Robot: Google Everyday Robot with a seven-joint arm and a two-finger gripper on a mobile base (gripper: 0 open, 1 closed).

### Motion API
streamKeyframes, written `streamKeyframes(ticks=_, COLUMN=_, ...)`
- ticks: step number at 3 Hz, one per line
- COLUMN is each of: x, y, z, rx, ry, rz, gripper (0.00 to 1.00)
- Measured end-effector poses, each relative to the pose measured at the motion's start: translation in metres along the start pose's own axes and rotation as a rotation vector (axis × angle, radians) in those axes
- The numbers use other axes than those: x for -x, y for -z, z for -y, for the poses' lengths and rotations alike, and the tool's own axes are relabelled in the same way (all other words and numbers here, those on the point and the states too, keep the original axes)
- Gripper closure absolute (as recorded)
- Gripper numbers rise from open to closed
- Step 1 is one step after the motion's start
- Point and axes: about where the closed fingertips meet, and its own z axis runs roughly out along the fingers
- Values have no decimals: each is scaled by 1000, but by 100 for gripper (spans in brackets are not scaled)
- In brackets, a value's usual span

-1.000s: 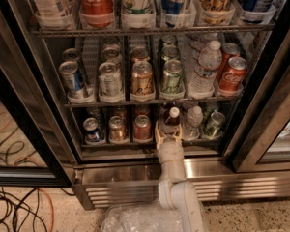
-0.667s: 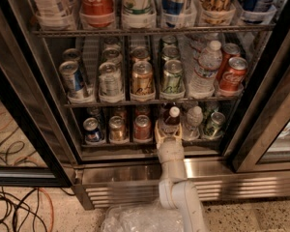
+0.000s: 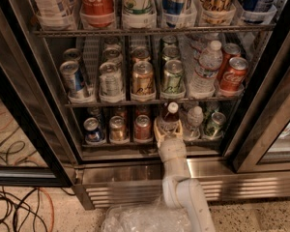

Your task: Pick blue plastic bottle from bottom shelf of fridge

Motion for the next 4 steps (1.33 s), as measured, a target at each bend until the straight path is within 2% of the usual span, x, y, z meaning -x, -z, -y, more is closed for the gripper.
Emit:
streamKeyframes(ticks=1, x=36, y=1, z=-5, rx=93, ry=21, rz=-7, gripper=100)
streamKeyframes(ticks=2, x=67, y=1, z=-7, rx=174, ry=68, rz=-19, gripper=100)
streamKeyframes(ticks=3, x=68, y=1, z=-10, rx=182, ry=74, rz=-19, gripper=100)
streamKeyframes(ticks=4, x=72, y=14, z=-21, rx=254, ry=83, rz=-20, gripper=100)
